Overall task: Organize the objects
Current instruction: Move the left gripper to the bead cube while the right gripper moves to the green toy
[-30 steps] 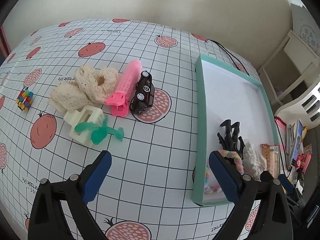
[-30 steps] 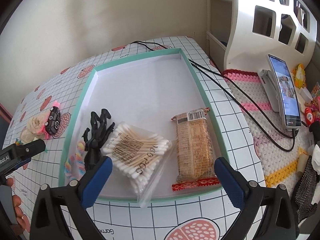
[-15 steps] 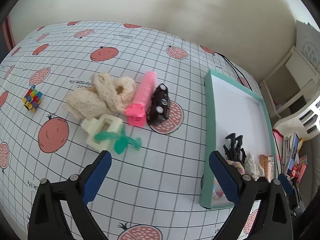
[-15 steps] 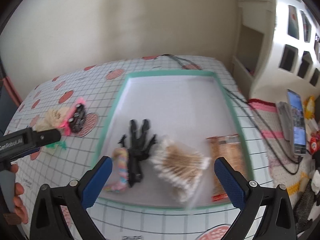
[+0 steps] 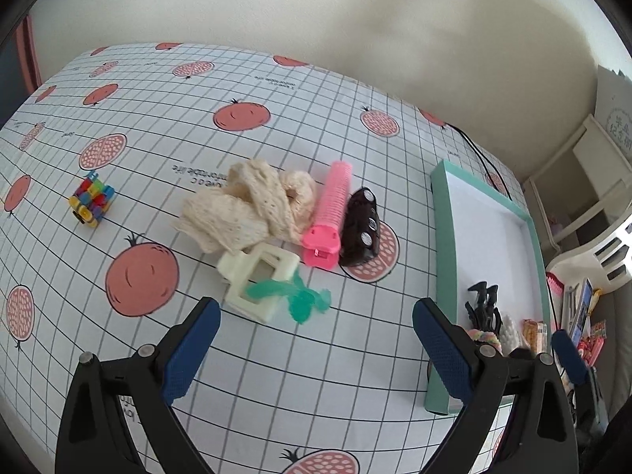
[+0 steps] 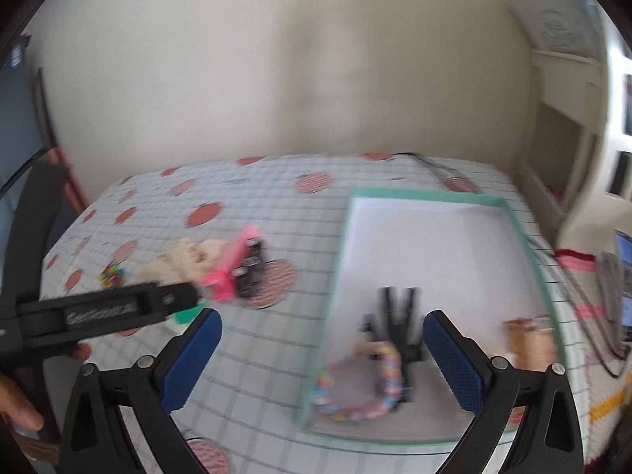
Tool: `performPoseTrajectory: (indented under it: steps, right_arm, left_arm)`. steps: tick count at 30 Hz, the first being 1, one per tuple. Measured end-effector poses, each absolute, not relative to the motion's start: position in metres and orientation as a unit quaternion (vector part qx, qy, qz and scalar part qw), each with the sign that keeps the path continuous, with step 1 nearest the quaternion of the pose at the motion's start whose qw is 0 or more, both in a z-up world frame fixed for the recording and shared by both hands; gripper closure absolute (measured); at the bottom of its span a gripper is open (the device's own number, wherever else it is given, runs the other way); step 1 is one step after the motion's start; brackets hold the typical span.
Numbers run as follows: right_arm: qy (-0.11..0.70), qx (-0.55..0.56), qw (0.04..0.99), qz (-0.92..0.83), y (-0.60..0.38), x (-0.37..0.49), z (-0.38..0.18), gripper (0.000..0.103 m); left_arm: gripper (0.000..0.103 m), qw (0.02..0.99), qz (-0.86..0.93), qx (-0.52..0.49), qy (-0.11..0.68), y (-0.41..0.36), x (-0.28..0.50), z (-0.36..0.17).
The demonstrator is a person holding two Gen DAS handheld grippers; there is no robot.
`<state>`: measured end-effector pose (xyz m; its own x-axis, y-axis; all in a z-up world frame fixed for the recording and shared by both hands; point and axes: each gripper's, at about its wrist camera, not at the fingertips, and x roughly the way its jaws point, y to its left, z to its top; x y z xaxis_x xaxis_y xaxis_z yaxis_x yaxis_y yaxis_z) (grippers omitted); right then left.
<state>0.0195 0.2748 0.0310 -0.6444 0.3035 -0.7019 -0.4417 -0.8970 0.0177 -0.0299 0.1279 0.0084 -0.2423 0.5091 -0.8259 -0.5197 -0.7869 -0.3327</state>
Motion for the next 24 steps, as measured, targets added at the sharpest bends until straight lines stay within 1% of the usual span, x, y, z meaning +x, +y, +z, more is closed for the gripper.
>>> performPoseTrajectory:
  steps: [4,8,9,12,15,19,21,22,24]
  right_arm:
    - [0.091,-0.399,0.187,0.893,0.264,0.002,0.03,0.0]
    - [0.153,-0.409,0.181,0.881,0.272,-0.013,0.038,0.0]
    - [0.157,-0.412,0.185,0.878,0.274,-0.016,0.039,0.0]
    - [0.137,-0.416,0.198,0.877,0.276,-0.029,0.047,0.0]
    - [0.12,-0.424,0.206,0.874,0.277,-0.042,0.053,0.0]
    - [0.089,-0.423,0.191,0.881,0.27,-0.062,0.064,0.0]
    - [0.072,-0.417,0.187,0.886,0.263,-0.071,0.069,0.0]
    - [0.068,-0.414,0.182,0.889,0.259,-0.075,0.071,0.0]
    - [0.063,-0.411,0.164,0.895,0.254,-0.083,0.072,0.0]
  left_arm:
    - [0.005,0.313,0.79,-0.527,-0.011,0.121,-0.038,0.007]
    - [0.005,0.291,0.789,-0.54,-0.041,0.112,-0.05,0.006]
    - [0.005,0.284,0.785,-0.548,-0.055,0.108,-0.054,0.006]
    - [0.005,0.262,0.764,-0.579,-0.114,0.092,-0.075,0.004]
    - [0.005,0.224,0.766,-0.586,-0.138,0.08,-0.093,0.006]
    - [0.005,0.149,0.783,-0.576,-0.183,0.067,-0.114,0.012]
    - [0.005,0.137,0.778,-0.579,-0.203,0.059,-0.123,0.014]
    - [0.005,0.098,0.781,-0.568,-0.24,0.056,-0.128,0.015]
    - [0.005,0.095,0.777,-0.564,-0.264,0.048,-0.138,0.019]
